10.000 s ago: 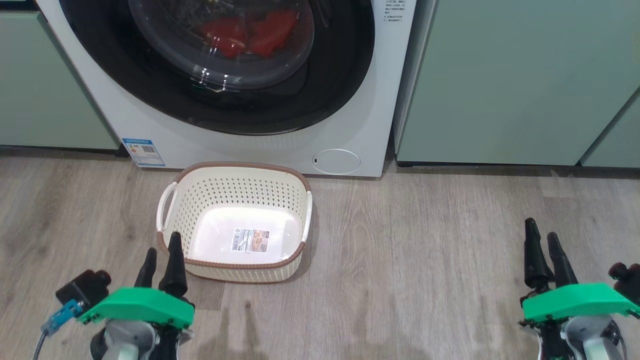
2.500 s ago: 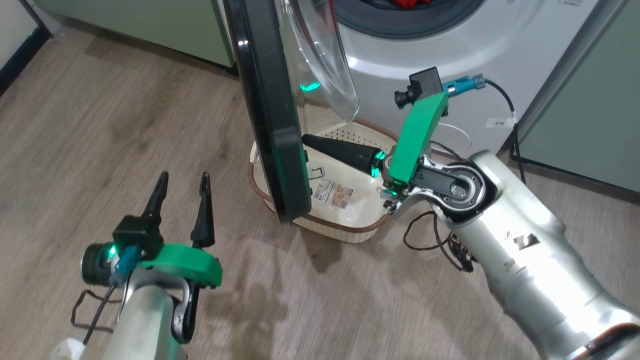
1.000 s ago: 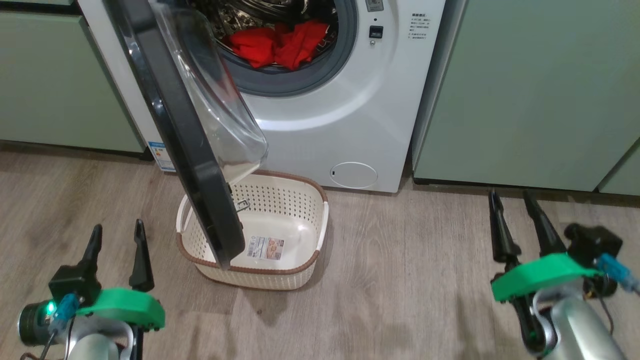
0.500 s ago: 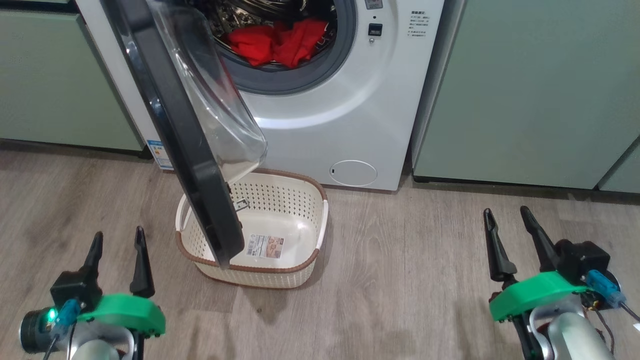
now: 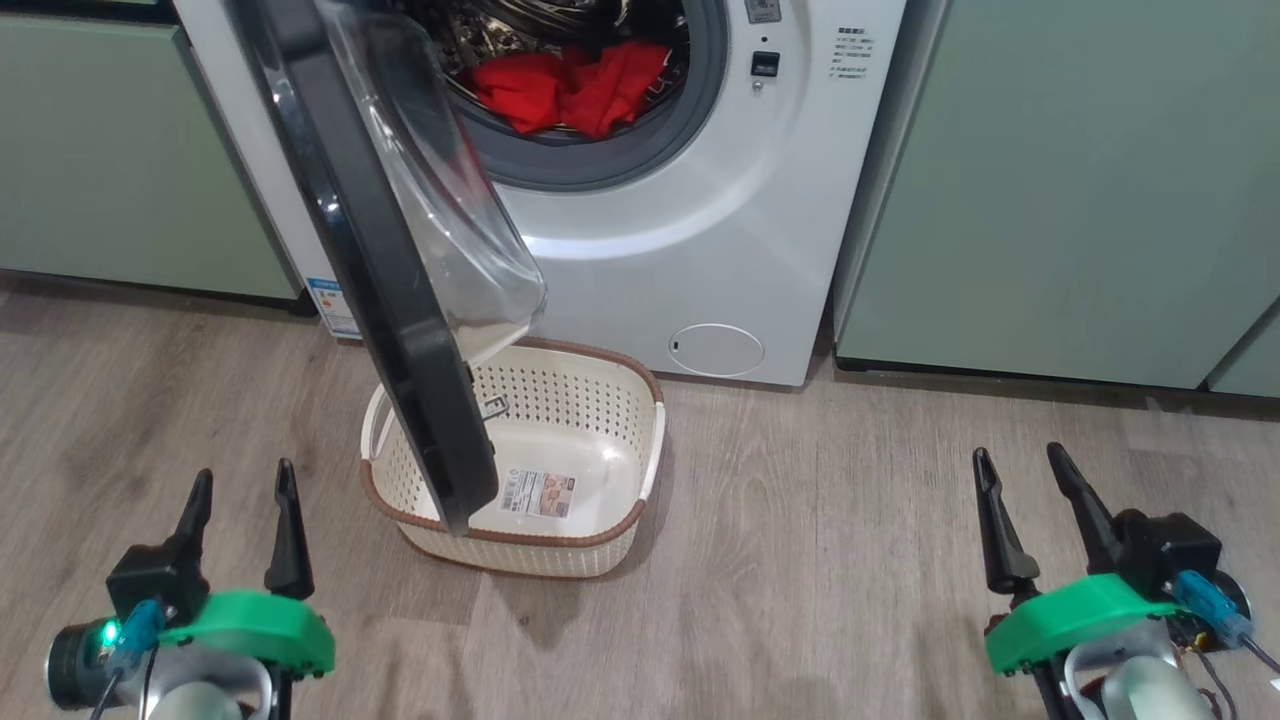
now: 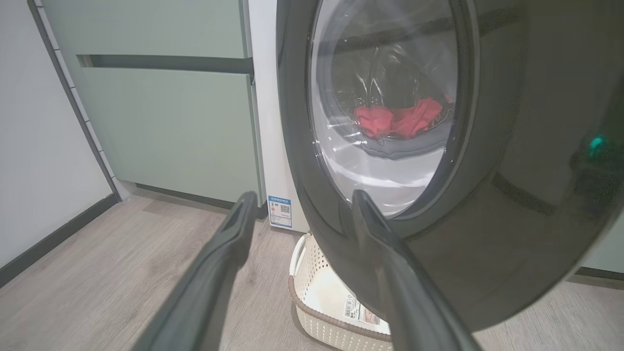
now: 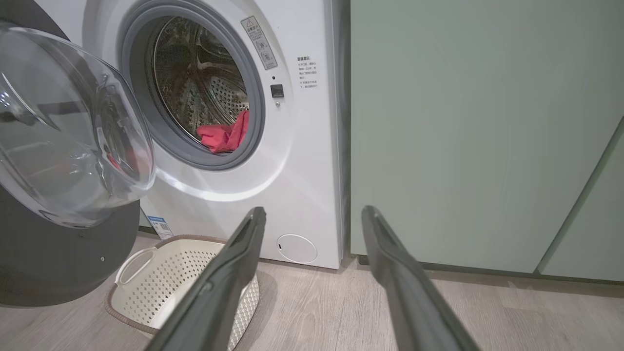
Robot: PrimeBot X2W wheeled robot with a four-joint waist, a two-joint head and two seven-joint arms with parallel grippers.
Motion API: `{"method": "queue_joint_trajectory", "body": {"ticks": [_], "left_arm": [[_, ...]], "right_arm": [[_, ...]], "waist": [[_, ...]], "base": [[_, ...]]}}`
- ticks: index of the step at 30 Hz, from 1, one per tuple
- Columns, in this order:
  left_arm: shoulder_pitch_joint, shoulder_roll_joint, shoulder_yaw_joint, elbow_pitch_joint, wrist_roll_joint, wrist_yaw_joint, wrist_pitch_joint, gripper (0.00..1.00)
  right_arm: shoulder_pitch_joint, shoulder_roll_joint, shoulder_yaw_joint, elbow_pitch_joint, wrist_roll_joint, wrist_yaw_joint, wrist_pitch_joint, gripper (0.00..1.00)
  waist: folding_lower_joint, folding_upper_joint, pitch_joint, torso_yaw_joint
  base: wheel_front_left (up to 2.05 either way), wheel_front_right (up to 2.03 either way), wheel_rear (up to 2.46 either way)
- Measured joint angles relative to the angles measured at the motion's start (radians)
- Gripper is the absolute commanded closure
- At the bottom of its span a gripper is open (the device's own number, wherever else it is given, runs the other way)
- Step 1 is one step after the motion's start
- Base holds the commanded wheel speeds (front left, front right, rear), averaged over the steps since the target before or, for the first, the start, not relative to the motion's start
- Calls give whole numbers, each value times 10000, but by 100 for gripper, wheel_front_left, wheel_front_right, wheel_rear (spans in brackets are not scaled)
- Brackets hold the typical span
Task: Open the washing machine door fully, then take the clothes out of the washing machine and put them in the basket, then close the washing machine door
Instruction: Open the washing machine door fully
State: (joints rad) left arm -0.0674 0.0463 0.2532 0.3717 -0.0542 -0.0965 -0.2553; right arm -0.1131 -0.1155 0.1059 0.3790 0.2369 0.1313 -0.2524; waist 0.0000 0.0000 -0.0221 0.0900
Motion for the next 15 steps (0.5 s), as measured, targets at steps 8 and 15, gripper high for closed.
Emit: {"method": "queue_joint_trajectory", "body": {"ticks": [8,15], "left_arm": [[-80,-88,610,127,-719,2,0,100],[-828,-121,1797,-408,-1941,-36,0,100]], "right_arm": [[5,84,27,58,0,0,0,0],[6,115,31,59,2,0,0,0]], "waist": [[0,0,-6,-60],[0,0,-41,21]], "base": [[0,0,0],[0,0,0]]}}
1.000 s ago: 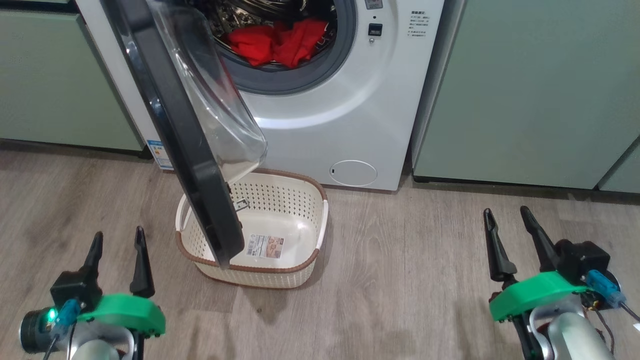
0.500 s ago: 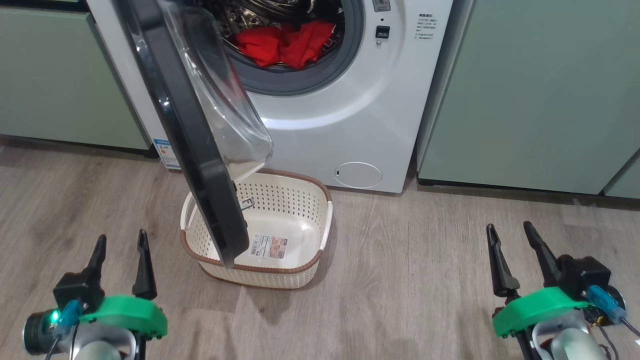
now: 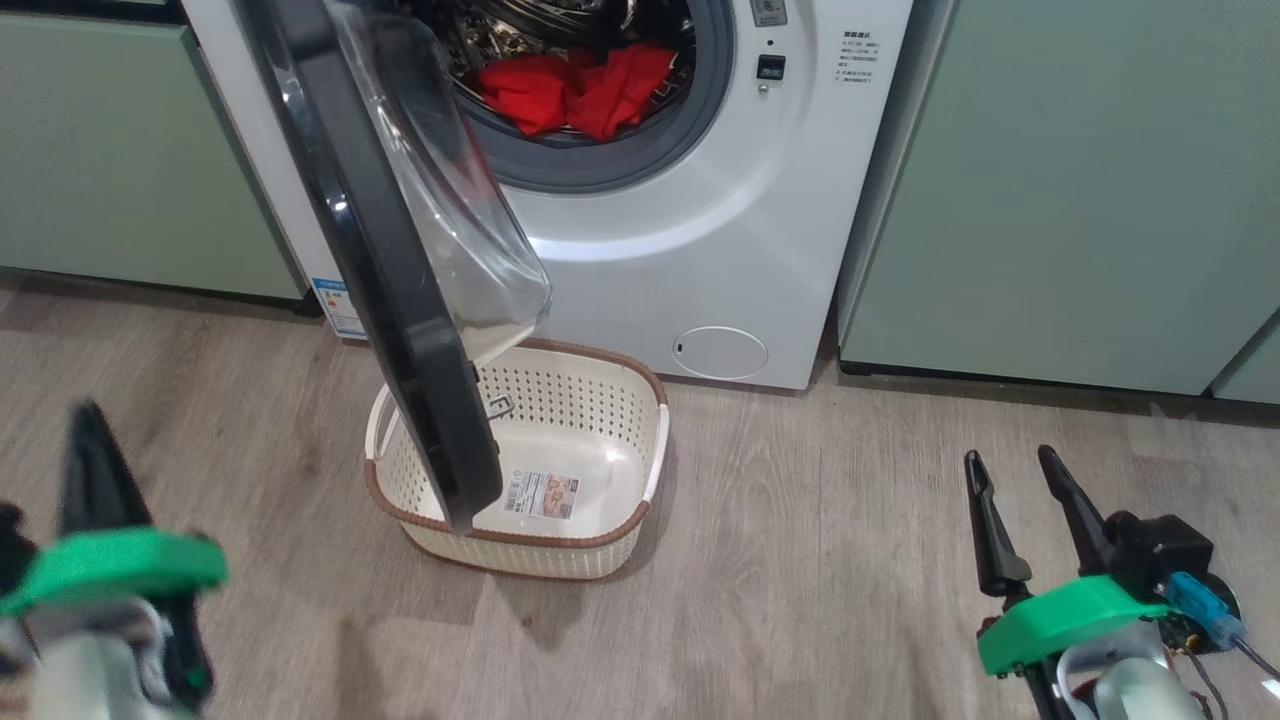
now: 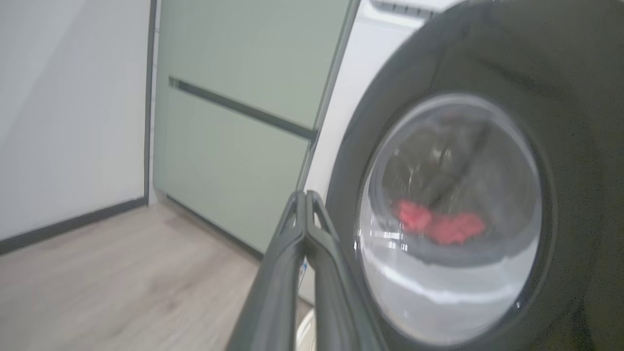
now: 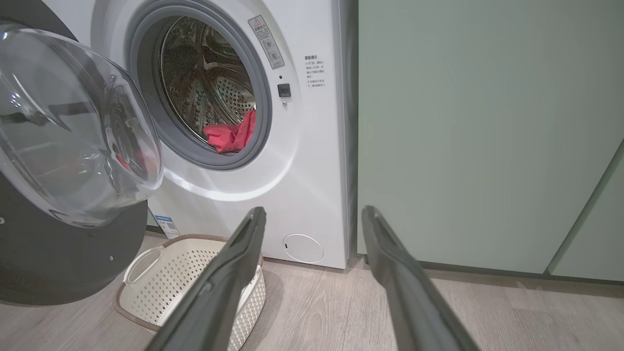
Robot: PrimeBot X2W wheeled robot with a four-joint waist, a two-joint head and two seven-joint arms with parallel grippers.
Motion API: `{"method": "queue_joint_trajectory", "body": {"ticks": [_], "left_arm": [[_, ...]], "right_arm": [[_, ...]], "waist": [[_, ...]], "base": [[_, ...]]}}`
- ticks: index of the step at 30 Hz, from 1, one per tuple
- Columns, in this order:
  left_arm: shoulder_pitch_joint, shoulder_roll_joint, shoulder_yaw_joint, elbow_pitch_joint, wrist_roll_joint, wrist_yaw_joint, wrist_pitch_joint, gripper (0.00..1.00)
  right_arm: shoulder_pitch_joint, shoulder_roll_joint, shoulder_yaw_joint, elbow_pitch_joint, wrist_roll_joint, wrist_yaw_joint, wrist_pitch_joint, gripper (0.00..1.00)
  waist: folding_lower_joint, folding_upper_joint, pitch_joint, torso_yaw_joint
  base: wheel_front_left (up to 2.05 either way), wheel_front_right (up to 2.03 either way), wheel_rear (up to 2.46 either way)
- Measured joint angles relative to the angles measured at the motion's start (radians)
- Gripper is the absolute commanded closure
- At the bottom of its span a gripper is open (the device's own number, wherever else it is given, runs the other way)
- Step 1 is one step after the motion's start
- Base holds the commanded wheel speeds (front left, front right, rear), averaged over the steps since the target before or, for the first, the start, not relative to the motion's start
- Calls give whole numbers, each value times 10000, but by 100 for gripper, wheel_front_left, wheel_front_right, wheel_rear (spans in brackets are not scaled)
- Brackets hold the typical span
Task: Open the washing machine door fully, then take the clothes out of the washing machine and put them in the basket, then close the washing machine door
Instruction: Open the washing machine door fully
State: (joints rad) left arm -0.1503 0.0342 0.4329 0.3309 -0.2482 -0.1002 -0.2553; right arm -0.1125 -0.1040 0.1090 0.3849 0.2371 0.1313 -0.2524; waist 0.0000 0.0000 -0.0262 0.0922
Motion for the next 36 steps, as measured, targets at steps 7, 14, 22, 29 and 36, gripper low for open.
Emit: {"method": "queue_joint_trajectory", "body": {"ticks": [7,14,22,29,36], "left_arm": [[-1231,-2,-173,-2374,-144,-19,265,100],[-1804,-2,-2878,-4966,485,44,1914,100],[-1793,6,-6174,-5879,600,583,2922,100],[-718,73,-8399,-4857,895,757,2991,100],[244,127,-9154,-2894,1012,1106,2495,100]], "right_arm": [[1,23,0,13,4,0,0,0],[5,25,130,171,107,0,0,0],[4,25,284,196,194,0,0,0],[4,17,263,199,209,0,0,0],[4,4,146,198,209,0,0,0]], "waist": [[0,0,-51,75],[0,0,-104,103],[0,0,-77,-78],[0,0,26,-162],[0,0,109,-101]], "base": [[0,0,0],[0,0,0],[0,0,0],[0,0,0],[0,0,0]]}}
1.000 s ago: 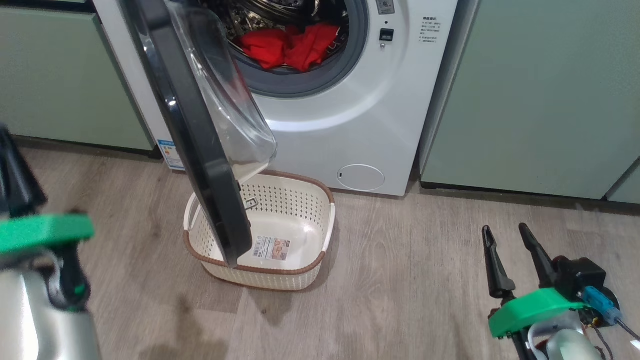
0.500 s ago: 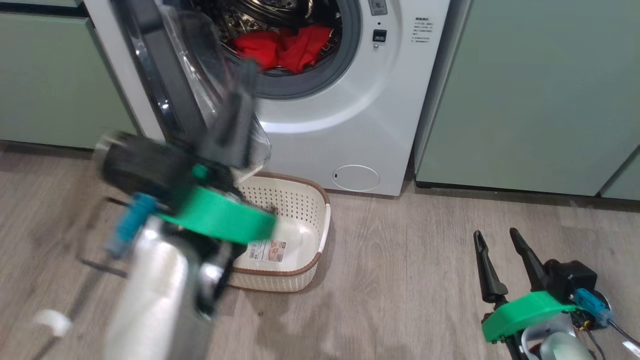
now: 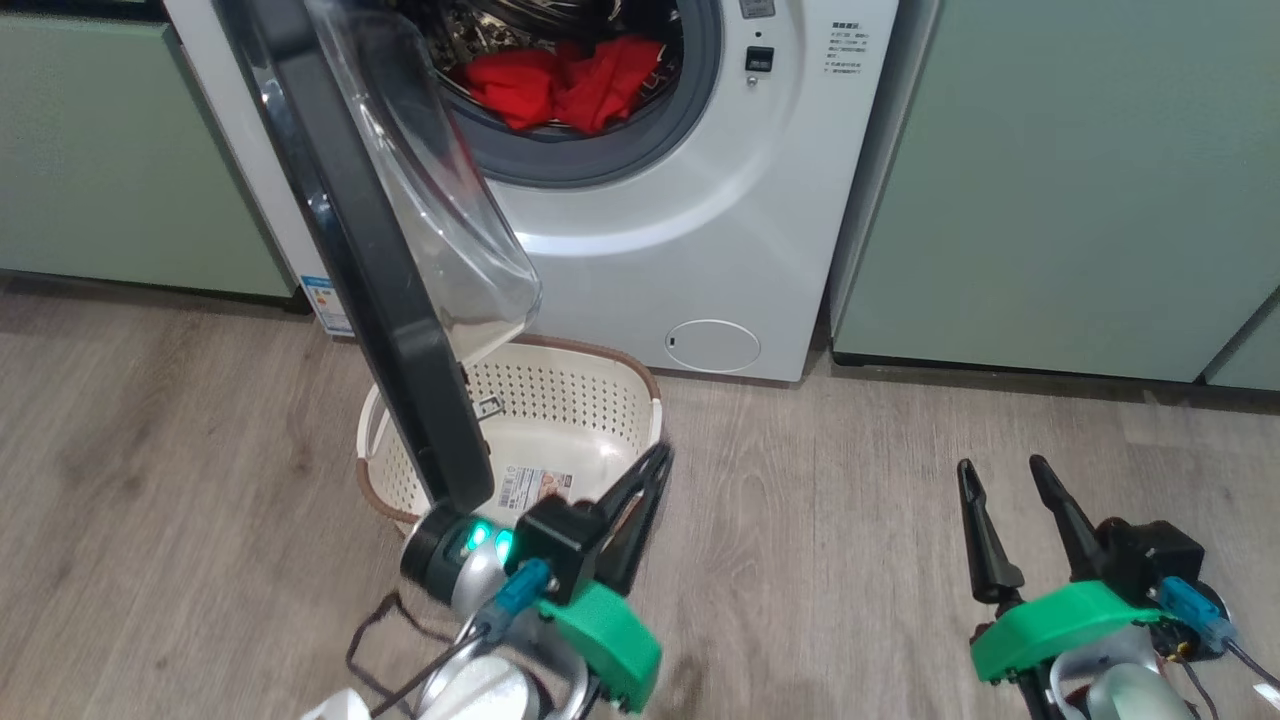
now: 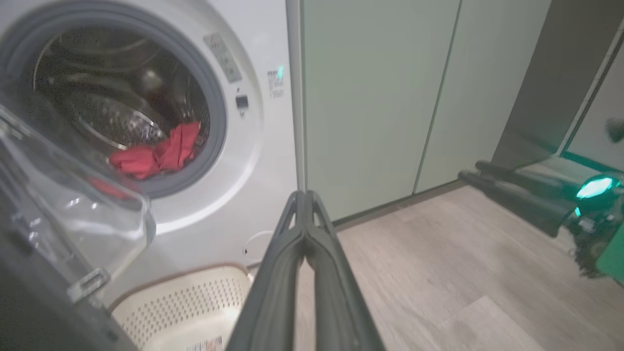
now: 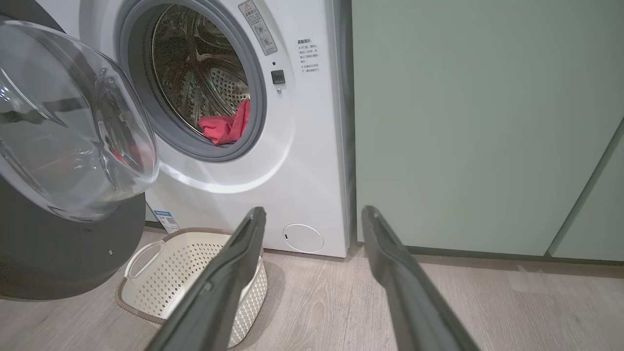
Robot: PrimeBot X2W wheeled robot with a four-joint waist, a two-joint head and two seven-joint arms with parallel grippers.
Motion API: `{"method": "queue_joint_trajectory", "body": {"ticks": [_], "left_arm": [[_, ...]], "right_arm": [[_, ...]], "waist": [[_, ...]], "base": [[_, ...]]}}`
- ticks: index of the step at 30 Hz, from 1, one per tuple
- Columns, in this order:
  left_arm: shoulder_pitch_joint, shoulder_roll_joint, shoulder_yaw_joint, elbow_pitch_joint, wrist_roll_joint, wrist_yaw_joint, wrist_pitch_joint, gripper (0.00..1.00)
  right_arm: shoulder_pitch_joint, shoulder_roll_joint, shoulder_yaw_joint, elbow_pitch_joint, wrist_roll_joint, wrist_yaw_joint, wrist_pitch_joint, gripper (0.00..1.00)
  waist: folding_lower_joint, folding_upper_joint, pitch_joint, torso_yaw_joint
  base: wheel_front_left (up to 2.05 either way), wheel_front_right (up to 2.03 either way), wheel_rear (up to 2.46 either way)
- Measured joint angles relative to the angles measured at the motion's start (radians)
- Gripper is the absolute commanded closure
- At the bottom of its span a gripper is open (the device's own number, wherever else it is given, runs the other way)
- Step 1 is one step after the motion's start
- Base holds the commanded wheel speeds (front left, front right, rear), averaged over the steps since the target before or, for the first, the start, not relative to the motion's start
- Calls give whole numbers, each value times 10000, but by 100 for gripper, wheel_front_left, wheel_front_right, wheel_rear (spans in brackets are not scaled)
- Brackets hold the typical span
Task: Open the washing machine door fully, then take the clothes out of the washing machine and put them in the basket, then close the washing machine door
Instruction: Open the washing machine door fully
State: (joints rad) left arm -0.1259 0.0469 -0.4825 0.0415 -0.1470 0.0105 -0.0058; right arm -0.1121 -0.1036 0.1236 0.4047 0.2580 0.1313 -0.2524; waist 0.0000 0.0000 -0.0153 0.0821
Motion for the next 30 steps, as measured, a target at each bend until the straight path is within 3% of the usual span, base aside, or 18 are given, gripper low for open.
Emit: {"method": "queue_joint_trajectory", "body": {"ticks": [12,22,30], "left_arm": [[-974,8,462,2909,-803,671,-2008,100],[-1531,-15,1179,4098,-1300,1189,-2408,100],[-1508,-136,1693,4291,-1444,1315,-2466,100]], "right_arm": [[-19,0,69,29,0,0,0,0],[-21,0,12,75,0,0,0,0],[-19,2,25,111,0,0,0,0]], "waist": [[0,0,124,71],[0,0,186,170],[0,0,198,583]], "base": [[0,0,0],[0,0,0],[0,0,0]]}}
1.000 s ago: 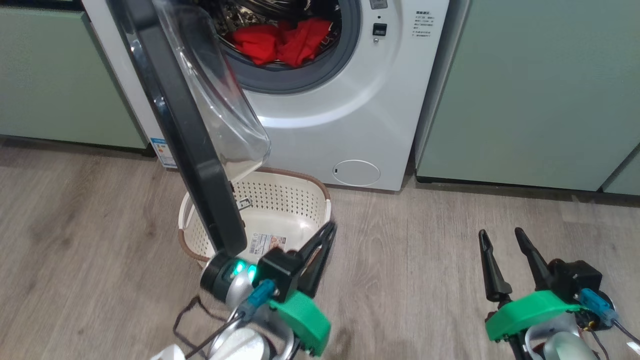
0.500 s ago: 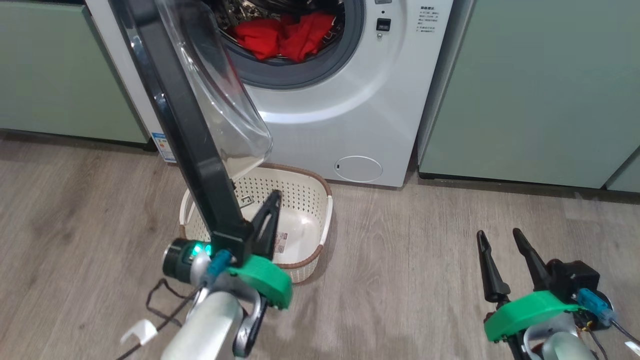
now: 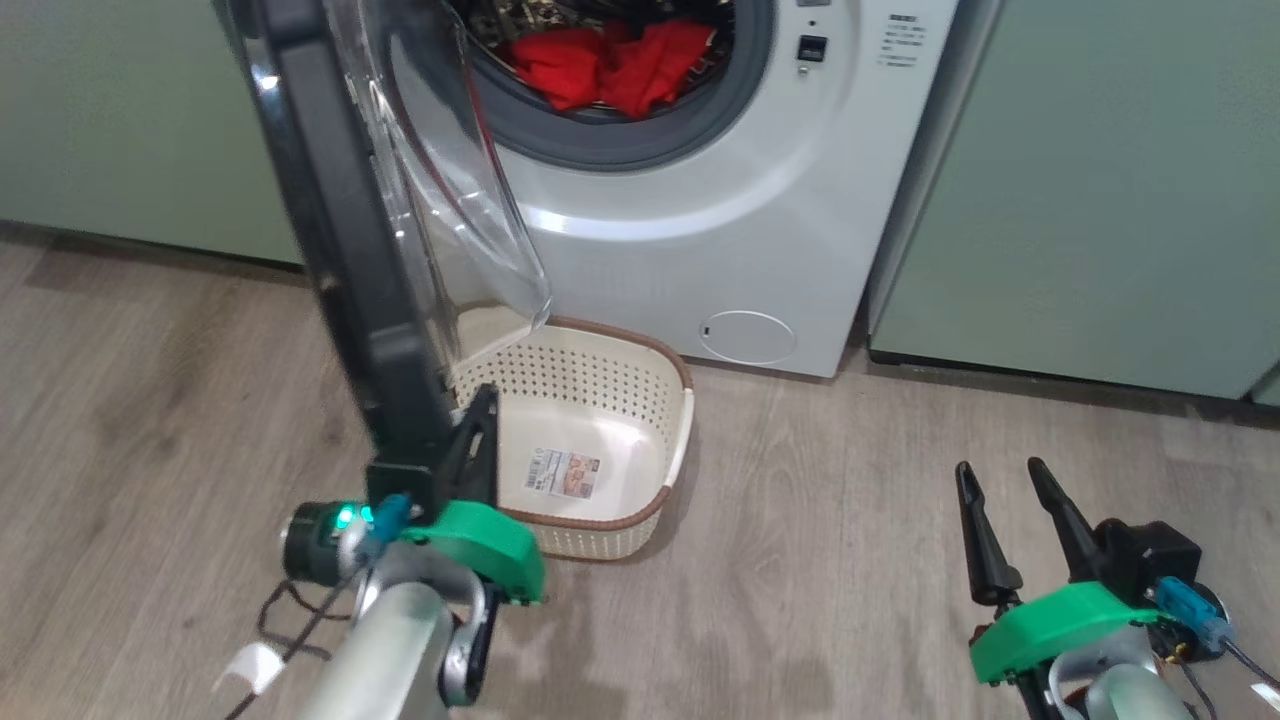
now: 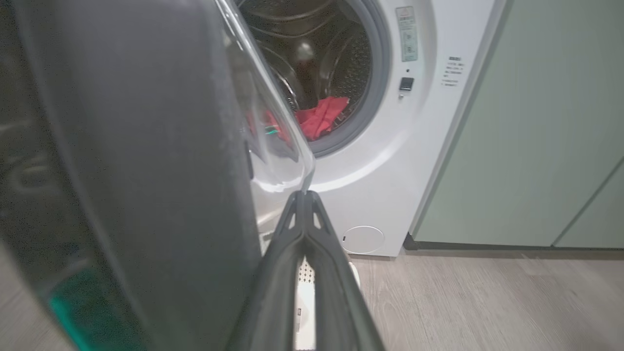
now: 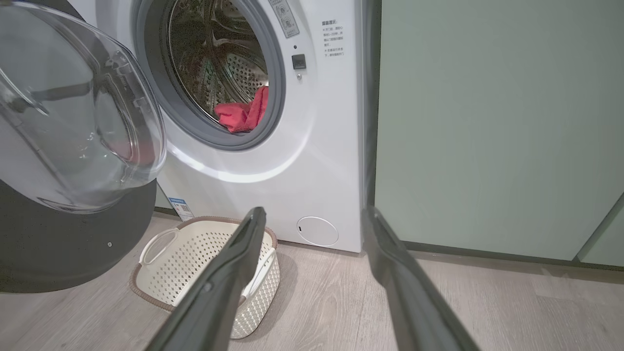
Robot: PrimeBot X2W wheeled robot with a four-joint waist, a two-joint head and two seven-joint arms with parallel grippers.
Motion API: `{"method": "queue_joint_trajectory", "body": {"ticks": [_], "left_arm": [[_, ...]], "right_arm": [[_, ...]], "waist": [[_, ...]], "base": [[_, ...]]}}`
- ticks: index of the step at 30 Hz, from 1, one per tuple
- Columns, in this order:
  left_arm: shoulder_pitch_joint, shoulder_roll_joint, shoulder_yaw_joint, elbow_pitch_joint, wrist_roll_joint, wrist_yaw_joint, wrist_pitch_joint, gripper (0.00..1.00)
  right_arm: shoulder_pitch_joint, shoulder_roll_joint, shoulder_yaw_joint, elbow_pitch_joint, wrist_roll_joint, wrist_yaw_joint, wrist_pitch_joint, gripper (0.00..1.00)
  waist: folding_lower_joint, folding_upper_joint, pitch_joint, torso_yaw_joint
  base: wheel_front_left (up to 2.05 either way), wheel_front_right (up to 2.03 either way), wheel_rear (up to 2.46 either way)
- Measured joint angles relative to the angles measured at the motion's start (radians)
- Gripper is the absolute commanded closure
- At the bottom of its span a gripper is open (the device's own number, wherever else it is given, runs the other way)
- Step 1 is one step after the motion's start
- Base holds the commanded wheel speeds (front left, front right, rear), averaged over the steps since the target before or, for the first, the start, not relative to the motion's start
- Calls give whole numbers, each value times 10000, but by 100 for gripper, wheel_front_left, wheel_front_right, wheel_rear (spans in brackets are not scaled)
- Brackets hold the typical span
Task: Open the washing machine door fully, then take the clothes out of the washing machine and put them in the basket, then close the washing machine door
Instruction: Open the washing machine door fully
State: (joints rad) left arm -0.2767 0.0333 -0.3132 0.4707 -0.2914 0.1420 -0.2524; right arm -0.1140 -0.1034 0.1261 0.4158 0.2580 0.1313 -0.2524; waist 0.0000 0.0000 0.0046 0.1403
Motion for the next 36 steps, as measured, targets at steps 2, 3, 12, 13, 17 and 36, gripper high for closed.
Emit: {"method": "queue_joint_trajectory", "body": {"ticks": [2,3,12,13,17,36], "left_arm": [[58,48,299,-94,-10,13,0,100],[115,86,464,-169,-10,56,0,100],[884,677,1831,-431,-132,349,-25,100],[918,759,2008,-430,-171,355,-25,100],[901,1047,2673,-393,-201,405,-25,100],[-752,1530,5461,1793,-94,-186,-27,100]], "right_arm": [[0,-2,21,6,0,0,0,0],[0,0,36,12,0,0,0,0],[15,8,130,35,88,0,0,0],[17,12,140,35,88,0,0,0],[17,15,176,50,88,0,0,0],[-93,-190,451,56,94,0,0,0]], "waist": [[0,0,-13,134],[0,0,-23,201],[0,0,-128,801],[0,0,-134,879],[0,0,-135,1141],[0,0,353,1112]], "base": [[0,0,0],[0,0,0],[0,0,0],[0,0,0],[0,0,0],[0,0,0]]}}
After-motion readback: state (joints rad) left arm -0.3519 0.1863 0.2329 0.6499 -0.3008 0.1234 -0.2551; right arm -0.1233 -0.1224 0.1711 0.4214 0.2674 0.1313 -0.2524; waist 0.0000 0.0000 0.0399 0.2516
